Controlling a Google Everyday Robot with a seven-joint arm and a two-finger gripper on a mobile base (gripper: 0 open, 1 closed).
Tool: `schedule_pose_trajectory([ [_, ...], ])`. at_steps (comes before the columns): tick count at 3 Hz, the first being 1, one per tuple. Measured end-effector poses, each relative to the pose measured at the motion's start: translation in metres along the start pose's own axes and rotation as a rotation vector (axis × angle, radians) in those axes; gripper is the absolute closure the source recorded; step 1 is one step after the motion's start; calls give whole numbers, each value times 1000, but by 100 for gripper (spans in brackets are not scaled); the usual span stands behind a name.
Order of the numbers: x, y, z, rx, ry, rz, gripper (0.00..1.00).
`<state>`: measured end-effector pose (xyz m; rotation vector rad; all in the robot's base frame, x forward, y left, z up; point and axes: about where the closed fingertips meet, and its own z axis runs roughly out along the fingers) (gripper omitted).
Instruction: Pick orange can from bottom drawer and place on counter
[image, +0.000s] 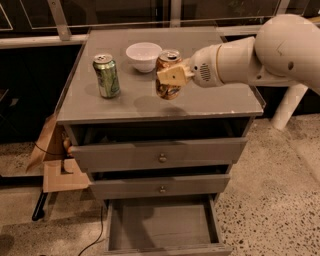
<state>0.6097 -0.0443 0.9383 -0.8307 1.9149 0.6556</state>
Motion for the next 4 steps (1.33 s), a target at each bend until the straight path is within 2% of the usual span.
schedule_pose_trajectory([
  [2, 25, -10, 14, 1, -12, 31, 100],
  [4, 35, -12, 22, 4, -12, 0, 100],
])
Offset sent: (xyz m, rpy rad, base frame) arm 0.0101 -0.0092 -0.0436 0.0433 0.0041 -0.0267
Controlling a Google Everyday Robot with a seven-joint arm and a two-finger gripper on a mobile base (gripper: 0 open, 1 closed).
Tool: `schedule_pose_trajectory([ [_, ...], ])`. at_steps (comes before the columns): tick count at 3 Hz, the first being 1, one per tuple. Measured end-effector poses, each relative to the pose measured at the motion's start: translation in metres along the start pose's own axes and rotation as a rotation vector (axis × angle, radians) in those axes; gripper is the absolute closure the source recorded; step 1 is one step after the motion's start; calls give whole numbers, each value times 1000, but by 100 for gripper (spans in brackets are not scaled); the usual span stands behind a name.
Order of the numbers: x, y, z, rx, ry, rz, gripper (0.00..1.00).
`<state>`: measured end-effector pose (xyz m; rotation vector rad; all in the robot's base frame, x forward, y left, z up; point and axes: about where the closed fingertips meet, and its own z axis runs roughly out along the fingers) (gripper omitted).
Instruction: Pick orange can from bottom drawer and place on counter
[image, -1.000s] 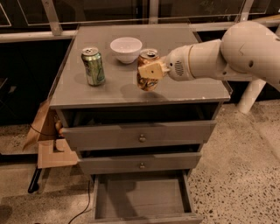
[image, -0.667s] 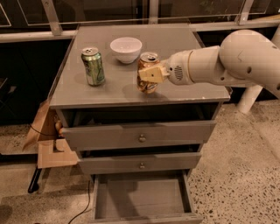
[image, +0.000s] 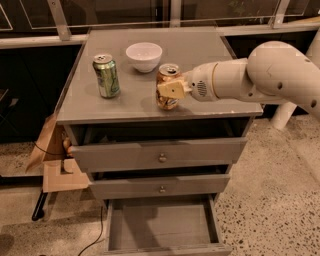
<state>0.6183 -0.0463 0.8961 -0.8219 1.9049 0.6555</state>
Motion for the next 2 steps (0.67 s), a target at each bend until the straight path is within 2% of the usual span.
schedule_pose_trajectory([
  [2, 12, -4, 5, 9, 39, 0, 100],
])
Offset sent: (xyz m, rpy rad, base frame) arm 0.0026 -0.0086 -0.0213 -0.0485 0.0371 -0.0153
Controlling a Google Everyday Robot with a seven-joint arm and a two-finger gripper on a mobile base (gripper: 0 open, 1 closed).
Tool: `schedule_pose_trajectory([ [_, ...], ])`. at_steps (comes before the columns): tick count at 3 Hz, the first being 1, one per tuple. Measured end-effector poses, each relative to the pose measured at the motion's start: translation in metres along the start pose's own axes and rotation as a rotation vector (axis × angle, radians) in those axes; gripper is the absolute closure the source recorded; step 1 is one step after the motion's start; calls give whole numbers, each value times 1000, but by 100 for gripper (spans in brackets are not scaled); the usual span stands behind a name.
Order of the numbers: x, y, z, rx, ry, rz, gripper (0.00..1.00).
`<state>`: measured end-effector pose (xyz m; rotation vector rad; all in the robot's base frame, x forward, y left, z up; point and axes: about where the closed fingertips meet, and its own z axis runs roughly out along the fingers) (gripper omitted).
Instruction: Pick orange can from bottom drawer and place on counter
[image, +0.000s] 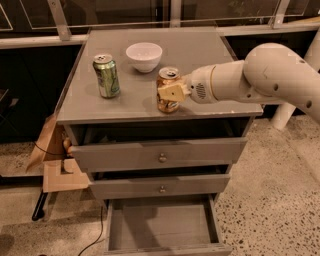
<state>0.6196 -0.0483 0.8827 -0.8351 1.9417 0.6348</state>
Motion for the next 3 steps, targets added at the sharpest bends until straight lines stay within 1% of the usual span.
schedule_pose_trajectory([
  [1, 0, 0, 0, 0, 0, 0, 81],
  [3, 0, 0, 0, 0, 0, 0, 35],
])
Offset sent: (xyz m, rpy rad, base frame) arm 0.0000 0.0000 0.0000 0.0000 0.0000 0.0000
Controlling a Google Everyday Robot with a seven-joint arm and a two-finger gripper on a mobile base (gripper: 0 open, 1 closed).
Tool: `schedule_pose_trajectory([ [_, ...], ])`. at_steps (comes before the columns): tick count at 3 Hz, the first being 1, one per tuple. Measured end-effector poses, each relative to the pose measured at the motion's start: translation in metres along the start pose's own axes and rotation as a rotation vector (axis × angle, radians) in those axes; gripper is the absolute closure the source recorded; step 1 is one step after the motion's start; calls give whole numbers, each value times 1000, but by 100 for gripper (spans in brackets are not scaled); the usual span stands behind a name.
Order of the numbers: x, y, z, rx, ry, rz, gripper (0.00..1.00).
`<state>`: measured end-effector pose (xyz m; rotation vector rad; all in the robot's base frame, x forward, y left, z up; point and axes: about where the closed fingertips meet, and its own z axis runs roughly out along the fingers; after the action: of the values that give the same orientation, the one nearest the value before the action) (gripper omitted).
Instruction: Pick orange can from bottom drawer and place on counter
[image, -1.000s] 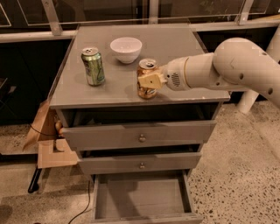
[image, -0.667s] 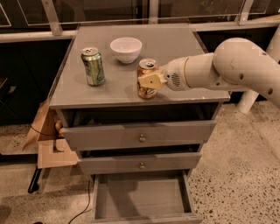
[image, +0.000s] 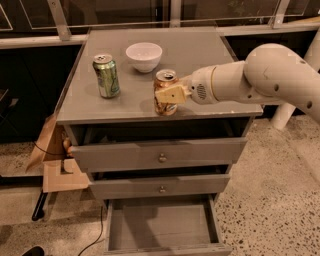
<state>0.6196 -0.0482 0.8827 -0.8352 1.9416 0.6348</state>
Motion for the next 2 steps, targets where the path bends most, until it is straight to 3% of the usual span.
schedule_pose_trajectory([
  [1, 0, 0, 0, 0, 0, 0, 11],
  [2, 0, 0, 0, 0, 0, 0, 0],
])
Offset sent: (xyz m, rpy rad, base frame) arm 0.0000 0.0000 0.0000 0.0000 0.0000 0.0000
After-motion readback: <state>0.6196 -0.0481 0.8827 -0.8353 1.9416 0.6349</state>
